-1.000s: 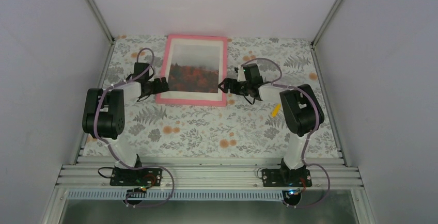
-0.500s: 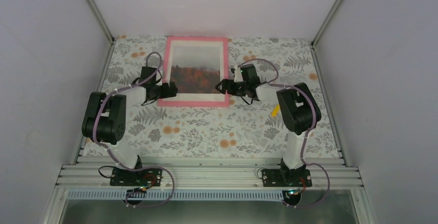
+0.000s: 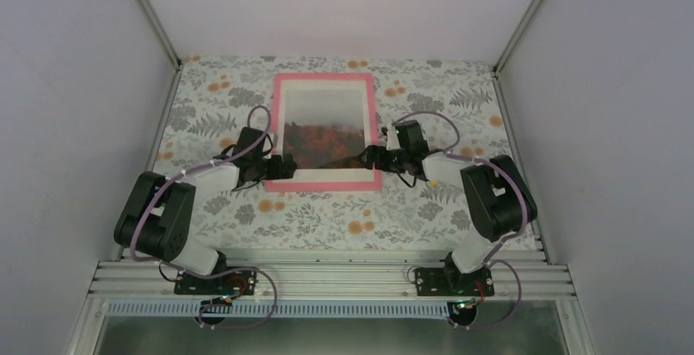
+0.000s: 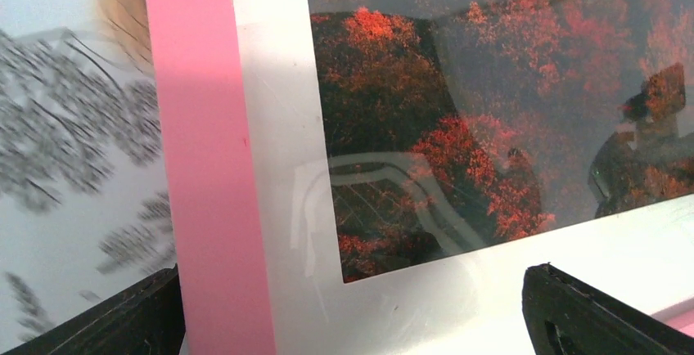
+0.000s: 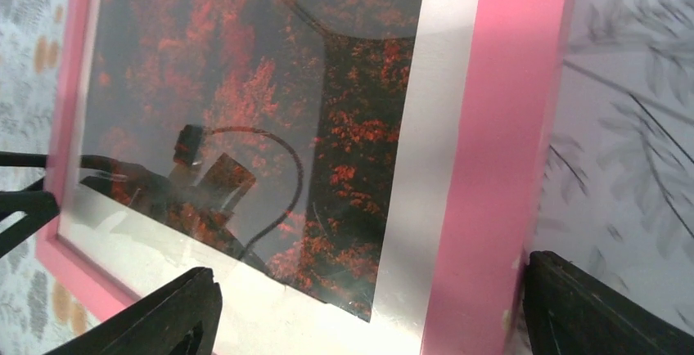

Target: Take the photo out of the frame

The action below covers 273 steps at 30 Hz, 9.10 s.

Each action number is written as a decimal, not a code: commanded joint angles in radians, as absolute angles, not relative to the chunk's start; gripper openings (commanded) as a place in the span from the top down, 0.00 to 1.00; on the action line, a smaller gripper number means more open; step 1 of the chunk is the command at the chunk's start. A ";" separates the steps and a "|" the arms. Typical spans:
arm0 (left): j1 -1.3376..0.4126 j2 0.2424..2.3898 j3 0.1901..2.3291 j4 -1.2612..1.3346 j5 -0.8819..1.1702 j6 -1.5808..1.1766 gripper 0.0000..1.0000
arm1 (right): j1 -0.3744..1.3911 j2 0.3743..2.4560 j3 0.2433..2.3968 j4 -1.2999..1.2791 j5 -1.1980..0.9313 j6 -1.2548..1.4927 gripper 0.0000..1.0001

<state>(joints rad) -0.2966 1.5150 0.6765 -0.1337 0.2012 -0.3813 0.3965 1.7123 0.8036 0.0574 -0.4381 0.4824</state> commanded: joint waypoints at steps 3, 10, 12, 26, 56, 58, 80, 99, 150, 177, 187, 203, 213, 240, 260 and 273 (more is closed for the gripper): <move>-0.432 1.418 0.624 -0.074 0.266 -0.465 0.00 | 0.420 1.575 0.704 -0.044 -0.452 0.436 0.16; -0.456 1.370 0.589 -0.153 0.140 -0.479 0.00 | 0.416 1.485 0.662 -0.121 -0.361 0.409 0.15; -0.465 1.362 0.609 -0.215 0.085 -0.464 0.00 | 0.414 1.470 0.666 -0.144 -0.336 0.404 0.15; -0.818 1.463 0.904 -0.438 -0.169 -0.446 0.00 | 0.322 1.431 0.654 -0.169 -0.363 0.390 0.17; -0.816 1.575 0.995 -0.287 0.019 -0.488 0.03 | 0.415 1.531 0.678 -0.021 -0.390 0.503 0.28; -0.817 1.603 1.019 -0.285 0.031 -0.486 0.05 | 0.380 1.497 0.659 -0.048 -0.338 0.493 0.29; -0.794 1.623 0.983 -0.254 -0.008 -0.426 0.11 | 0.456 1.723 0.958 -0.275 -0.135 0.535 0.45; -0.939 1.500 0.860 -0.239 -0.279 -0.112 0.01 | 0.479 1.856 1.155 -0.472 -0.027 0.531 0.85; -1.219 1.716 0.887 -0.091 -0.892 0.070 0.57 | 0.265 1.648 1.171 -0.510 -0.453 0.446 0.66; -1.205 1.527 1.009 -0.217 -1.020 -0.223 0.76 | 0.159 1.208 0.976 -0.273 -0.723 0.456 0.21; -1.150 1.313 1.057 -0.349 -1.025 -0.447 0.85 | 0.159 1.156 0.947 -0.284 -0.634 0.418 0.20; -1.032 0.907 0.837 -0.293 -0.817 -0.850 0.92 | 0.170 1.135 0.848 -0.197 -0.680 0.430 0.17; -1.031 0.804 0.669 -0.106 -0.692 -0.988 0.92 | 0.310 1.240 0.671 0.129 -0.753 0.672 0.16; -0.983 0.731 0.318 0.235 -0.531 -1.327 0.91 | 0.428 1.599 0.501 0.703 -0.757 1.133 0.30; -0.927 0.770 0.165 0.448 -0.341 -1.463 0.89 | 0.428 1.716 0.517 0.848 -0.756 1.204 0.64; -0.917 0.688 0.149 0.219 -0.331 -1.503 0.49 | 0.384 1.673 0.586 0.625 -0.766 1.067 0.96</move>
